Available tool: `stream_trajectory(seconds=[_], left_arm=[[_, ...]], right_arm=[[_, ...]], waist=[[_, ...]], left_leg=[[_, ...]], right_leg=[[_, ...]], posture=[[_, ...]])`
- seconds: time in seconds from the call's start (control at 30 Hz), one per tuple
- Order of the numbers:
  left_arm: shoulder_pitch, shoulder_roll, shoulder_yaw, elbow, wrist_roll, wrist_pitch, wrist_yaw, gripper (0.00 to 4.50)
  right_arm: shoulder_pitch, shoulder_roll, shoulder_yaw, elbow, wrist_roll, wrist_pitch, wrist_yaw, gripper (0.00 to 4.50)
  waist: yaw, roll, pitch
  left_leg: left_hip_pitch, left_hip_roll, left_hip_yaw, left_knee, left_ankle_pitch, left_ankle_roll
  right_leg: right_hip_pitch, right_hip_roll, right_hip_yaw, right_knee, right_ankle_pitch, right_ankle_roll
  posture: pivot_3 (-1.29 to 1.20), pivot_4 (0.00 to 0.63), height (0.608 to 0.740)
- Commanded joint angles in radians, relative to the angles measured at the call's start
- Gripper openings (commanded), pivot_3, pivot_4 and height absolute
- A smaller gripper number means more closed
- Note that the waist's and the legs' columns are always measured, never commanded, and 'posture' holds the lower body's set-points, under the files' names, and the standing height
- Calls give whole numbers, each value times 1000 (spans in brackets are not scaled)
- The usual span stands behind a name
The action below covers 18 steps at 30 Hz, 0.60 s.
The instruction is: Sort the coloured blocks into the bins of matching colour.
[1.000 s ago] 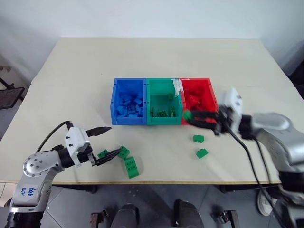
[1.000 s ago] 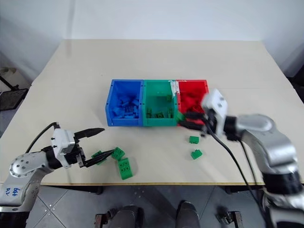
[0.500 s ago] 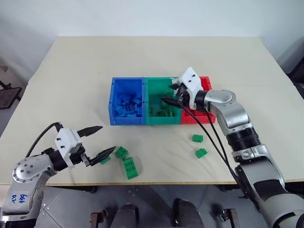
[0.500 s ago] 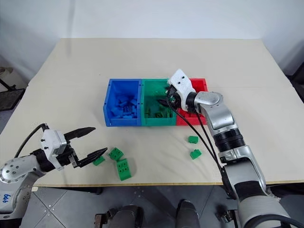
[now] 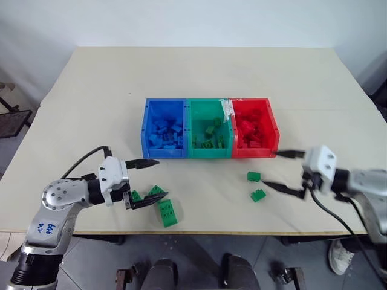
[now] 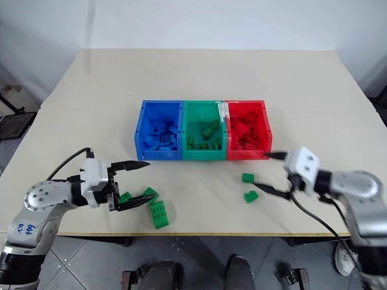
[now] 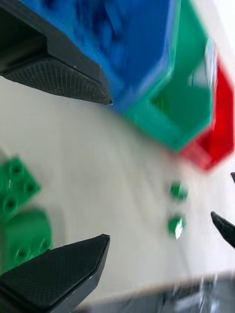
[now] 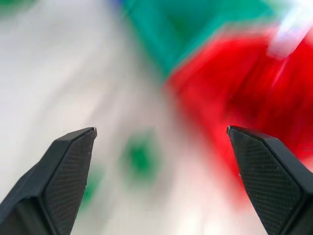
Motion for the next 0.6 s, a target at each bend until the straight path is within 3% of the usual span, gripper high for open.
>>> stream_trajectory(seconds=[0.03, 0.17, 0.4, 0.6], left_arm=[[-31, -2, -12, 16, 8, -36, -22, 4500], [-39, 0, -20, 27, 4, -51, -36, 4500], [16, 15, 5, 3, -1, -60, -37, 4500], [66, 15, 22, -42, -4, -56, -12, 4500]], right_arm=[[48, -22, -81, 10, 12, -30, 5, 4463], [16, -26, -42, -8, 37, 65, -7, 4463], [-251, 14, 193, 28, -18, 265, -52, 4463], [-423, 67, 364, 124, -108, 313, -51, 4463]], waist=[[-6, 0, 0], [-8, 0, 0], [-2, 0, 0], [3, 0, 0]], left_leg=[[1, 1, 2, 0, 0, 0], [4, 4, 7, 0, 0, 0], [3, 5, 6, 0, 0, -1], [2, 5, 5, 1, -1, -1]], right_leg=[[0, 0, 1, 0, 0, -1], [0, 2, 4, 0, 1, -2], [-1, 3, 3, 0, 1, -3], [-1, 3, 2, -1, 1, -3]], posture=[[0, 150, 740], [0, 150, 740], [0, 150, 740], [0, 150, 740]])
